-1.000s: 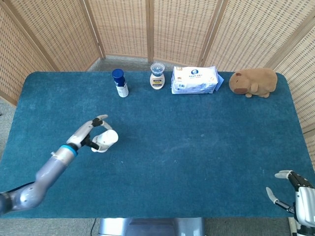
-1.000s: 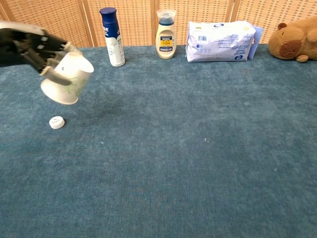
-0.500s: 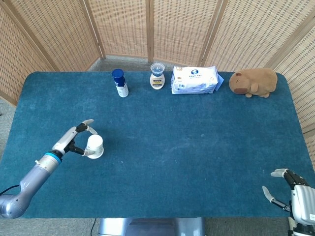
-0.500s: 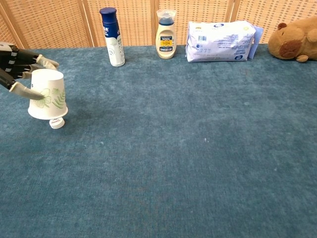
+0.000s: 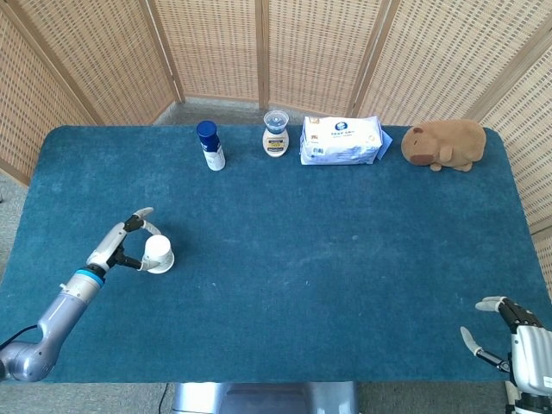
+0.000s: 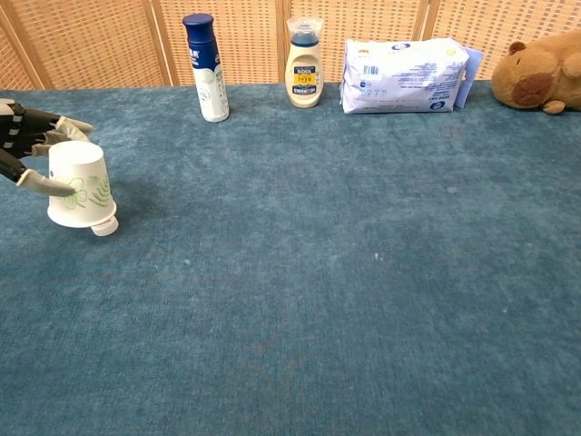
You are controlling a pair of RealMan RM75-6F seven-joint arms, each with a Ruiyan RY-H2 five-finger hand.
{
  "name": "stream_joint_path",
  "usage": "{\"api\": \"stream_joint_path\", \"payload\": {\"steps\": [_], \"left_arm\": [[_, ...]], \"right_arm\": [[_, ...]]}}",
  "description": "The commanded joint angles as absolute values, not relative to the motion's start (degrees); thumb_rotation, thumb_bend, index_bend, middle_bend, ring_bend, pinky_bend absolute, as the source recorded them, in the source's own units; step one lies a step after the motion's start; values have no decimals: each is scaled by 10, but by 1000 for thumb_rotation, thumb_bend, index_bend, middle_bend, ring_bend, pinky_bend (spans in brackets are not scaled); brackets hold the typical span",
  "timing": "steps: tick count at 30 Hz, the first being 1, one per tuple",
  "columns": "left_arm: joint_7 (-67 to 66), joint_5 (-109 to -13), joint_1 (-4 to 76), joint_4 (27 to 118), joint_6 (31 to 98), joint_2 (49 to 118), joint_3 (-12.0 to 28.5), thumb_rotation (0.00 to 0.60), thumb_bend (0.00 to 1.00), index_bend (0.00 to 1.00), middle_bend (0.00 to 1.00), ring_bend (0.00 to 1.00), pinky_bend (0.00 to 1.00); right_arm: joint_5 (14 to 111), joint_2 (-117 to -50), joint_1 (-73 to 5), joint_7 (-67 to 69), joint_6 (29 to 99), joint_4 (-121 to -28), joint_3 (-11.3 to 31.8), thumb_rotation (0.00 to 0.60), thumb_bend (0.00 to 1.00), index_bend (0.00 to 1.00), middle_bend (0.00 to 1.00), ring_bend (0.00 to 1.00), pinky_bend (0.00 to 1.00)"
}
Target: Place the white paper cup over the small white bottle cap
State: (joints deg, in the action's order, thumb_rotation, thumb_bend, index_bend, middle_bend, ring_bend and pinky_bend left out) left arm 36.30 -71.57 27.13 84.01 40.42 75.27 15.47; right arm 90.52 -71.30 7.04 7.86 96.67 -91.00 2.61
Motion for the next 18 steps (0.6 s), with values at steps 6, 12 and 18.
{"api": "stream_joint_path", "payload": {"steps": [6,12,18], "left_arm": [[338,-712,284,820,413,769,140,600,160,482,61,0,49],[309,-709,291,811,420,777,127,600,161,482,61,0,49],[291,-702,294,811,420,773,116,600,160,474,61,0,49]], "right_arm": [[903,-712,73,81,970,-909,25,422,318,407,373,380,381],[901,-709,77,87,975,-910,25,424,318,407,373,381,381],[901,-707,79,90,978,-911,25,422,318,407,373,380,381]]}}
